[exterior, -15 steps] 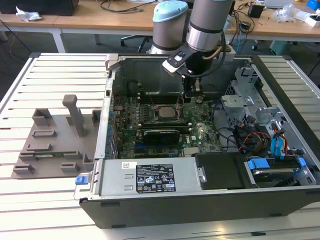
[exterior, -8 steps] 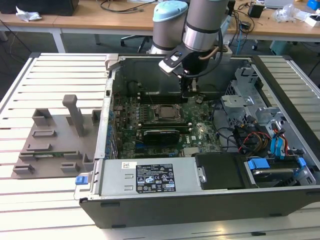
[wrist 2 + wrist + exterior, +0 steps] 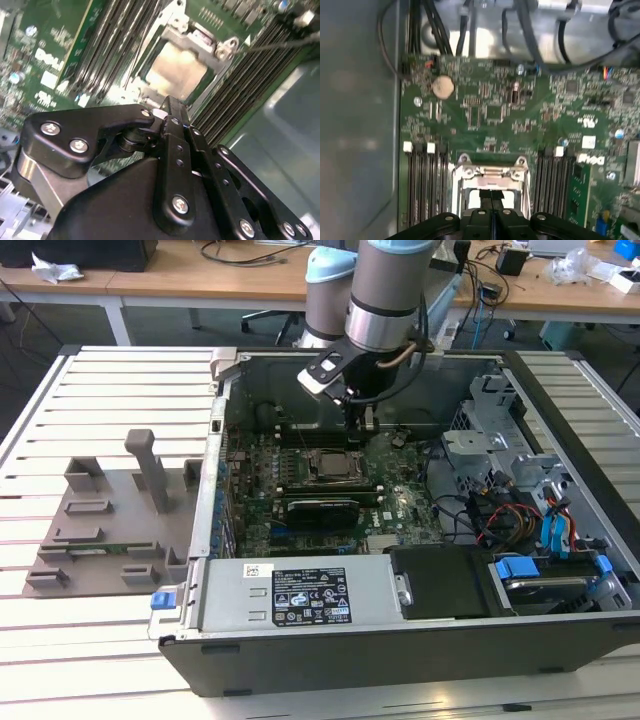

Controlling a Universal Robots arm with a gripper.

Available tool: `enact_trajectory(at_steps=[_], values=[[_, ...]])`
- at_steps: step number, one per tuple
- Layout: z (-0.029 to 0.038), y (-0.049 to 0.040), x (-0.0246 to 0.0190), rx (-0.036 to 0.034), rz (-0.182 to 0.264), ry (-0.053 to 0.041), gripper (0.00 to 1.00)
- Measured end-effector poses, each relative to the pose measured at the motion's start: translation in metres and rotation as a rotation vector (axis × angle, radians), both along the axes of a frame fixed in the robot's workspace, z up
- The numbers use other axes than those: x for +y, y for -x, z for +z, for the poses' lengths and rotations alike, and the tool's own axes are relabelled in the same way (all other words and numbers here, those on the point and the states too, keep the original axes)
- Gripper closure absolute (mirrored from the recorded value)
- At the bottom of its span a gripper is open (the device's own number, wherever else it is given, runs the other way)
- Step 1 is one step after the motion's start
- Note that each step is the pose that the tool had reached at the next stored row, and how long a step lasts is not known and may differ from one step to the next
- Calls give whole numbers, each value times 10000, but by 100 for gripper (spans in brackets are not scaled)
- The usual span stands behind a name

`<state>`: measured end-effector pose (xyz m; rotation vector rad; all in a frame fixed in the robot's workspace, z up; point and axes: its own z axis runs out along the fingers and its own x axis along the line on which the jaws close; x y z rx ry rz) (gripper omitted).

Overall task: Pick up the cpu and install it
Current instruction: 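Close the cpu cover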

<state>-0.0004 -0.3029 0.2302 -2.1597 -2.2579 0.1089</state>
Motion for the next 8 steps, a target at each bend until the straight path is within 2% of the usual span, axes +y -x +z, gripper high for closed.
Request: enact_trajectory(at_steps=[1,5,8], values=[[-18,34,0,1,-1,1,89],[-150,297,0,0,0,0,89],[-186,340,0,0,-1,0,89]])
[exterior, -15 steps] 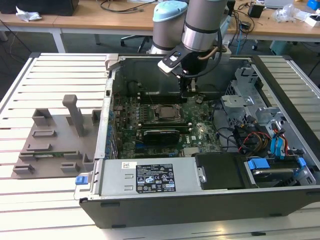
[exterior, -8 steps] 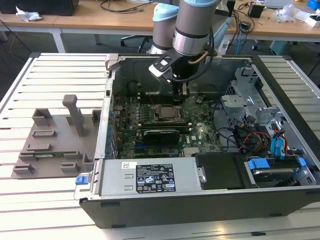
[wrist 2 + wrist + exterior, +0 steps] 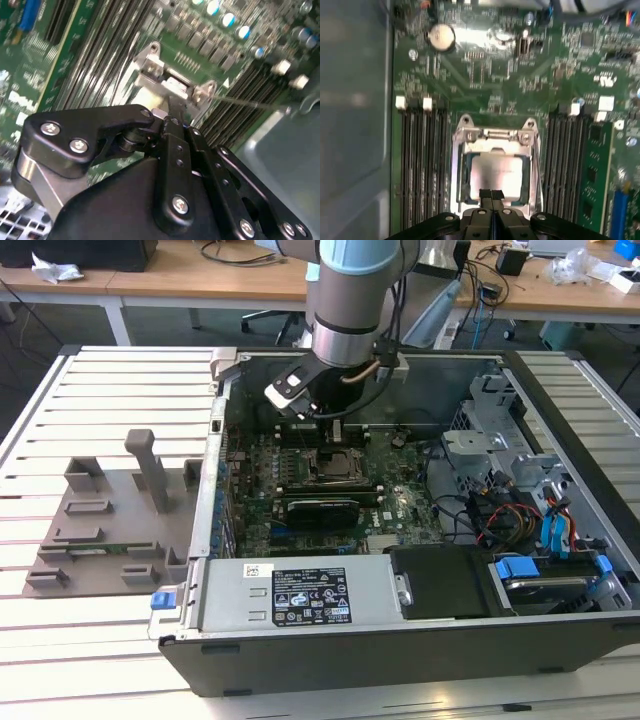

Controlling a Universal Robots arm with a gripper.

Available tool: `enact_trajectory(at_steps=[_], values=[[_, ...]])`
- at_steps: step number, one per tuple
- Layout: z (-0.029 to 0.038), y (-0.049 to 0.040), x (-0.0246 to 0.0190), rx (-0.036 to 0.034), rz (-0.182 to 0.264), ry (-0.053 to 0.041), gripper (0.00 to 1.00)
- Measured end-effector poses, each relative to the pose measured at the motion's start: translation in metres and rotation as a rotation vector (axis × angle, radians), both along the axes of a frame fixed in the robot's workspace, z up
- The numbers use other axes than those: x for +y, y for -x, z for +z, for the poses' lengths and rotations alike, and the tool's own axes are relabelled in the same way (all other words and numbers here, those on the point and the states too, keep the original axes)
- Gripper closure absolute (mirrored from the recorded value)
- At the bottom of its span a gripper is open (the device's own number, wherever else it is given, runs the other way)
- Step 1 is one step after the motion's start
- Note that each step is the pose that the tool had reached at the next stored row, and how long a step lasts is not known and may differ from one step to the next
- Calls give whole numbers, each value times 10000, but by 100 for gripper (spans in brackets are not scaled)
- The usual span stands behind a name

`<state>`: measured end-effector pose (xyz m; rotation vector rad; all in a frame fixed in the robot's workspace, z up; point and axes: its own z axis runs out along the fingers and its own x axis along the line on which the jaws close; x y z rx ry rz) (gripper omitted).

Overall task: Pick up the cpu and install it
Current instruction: 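Close the cpu cover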

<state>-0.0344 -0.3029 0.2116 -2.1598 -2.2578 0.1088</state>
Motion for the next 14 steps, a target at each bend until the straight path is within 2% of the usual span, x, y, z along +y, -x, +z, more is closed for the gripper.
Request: enact_trajectory(at_steps=[4,11,14], values=[[-49,35,-1,1,0,1,89],[-80,56,-2,6,2,8,89],[-77,-9,0,-4,1,-5,89]])
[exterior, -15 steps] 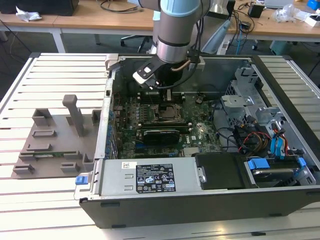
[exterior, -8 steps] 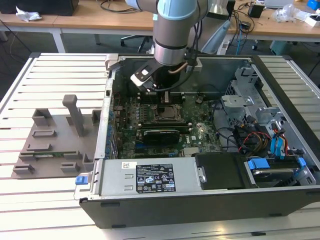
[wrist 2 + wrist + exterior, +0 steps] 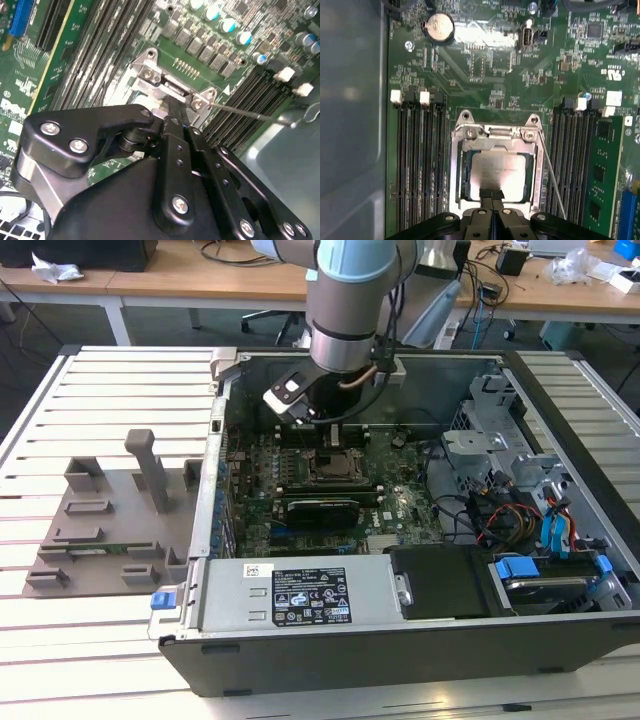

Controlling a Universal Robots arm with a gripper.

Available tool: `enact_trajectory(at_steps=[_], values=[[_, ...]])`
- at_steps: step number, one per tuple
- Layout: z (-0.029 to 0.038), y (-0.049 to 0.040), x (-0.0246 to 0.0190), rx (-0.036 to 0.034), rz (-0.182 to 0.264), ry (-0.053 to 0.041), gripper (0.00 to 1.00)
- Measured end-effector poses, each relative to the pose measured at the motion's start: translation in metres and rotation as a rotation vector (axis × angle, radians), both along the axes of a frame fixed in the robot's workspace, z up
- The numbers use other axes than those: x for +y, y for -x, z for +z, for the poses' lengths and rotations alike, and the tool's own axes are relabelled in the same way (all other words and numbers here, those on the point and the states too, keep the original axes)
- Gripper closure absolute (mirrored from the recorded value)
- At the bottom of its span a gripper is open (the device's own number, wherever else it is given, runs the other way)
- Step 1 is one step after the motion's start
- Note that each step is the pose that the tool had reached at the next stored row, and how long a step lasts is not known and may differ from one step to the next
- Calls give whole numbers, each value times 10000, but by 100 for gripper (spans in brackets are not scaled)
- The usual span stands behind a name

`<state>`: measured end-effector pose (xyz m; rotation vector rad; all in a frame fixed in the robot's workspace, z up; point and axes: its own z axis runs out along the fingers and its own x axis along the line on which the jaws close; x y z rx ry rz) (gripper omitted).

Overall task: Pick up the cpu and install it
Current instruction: 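Close the cpu cover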

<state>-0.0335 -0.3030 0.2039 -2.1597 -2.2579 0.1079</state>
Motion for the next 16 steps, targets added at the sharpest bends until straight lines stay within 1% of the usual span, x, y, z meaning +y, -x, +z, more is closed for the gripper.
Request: enact_trajectory(at_steps=[1,3,4,5,6,11,12,16], values=[[32,-21,2,-1,2,-7,89],[97,-29,0,6,1,2,89],[135,-30,0,8,-1,4,89],[157,-30,0,8,-1,4,89],[201,-31,0,8,0,4,89],[330,-31,0,7,0,4,89],[374,-31,-1,8,0,5,89],[457,-31,0,8,0,4,89]])
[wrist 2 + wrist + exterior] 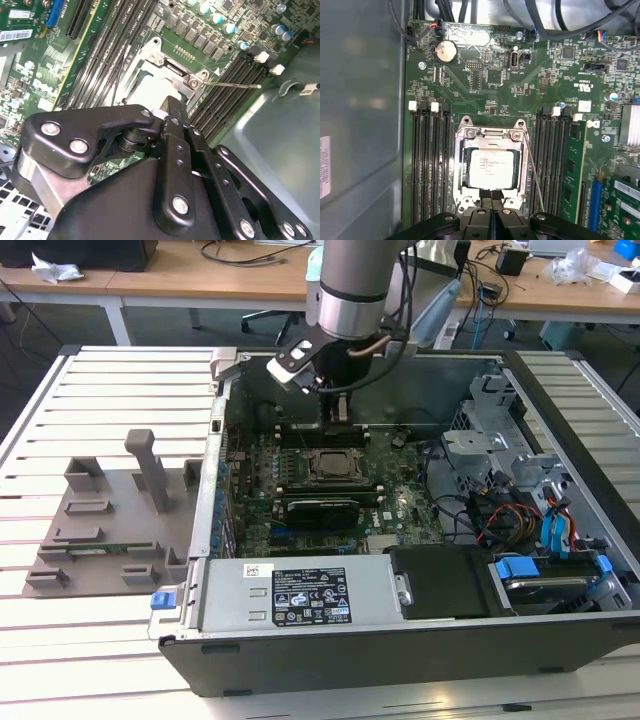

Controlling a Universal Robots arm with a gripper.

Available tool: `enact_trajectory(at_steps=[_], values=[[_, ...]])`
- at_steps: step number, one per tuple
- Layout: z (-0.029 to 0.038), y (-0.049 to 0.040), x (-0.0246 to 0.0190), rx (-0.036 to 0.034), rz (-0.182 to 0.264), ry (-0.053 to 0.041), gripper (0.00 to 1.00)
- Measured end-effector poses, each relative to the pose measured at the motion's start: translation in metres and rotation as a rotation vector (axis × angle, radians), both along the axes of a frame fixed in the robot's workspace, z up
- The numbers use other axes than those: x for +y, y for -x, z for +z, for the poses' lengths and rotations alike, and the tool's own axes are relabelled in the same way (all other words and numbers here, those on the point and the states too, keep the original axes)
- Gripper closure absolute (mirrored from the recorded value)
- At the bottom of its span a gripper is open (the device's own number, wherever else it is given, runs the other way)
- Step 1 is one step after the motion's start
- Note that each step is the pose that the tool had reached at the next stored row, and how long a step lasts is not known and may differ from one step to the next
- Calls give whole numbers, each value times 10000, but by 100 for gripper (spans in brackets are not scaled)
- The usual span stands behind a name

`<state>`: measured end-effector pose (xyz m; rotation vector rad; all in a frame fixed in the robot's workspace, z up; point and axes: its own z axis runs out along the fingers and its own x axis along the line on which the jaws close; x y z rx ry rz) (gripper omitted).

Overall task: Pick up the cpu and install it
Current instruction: 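Close the cpu cover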

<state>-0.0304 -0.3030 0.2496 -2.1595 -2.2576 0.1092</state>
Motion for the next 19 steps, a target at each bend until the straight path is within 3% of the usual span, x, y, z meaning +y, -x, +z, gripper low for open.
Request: enact_trajectory(at_steps=[4,10,12,19], values=[[81,0,0,0,1,1,89],[265,0,0,0,0,1,89],[355,0,0,0,0,1,89],[382,0,0,0,0,0,89]])
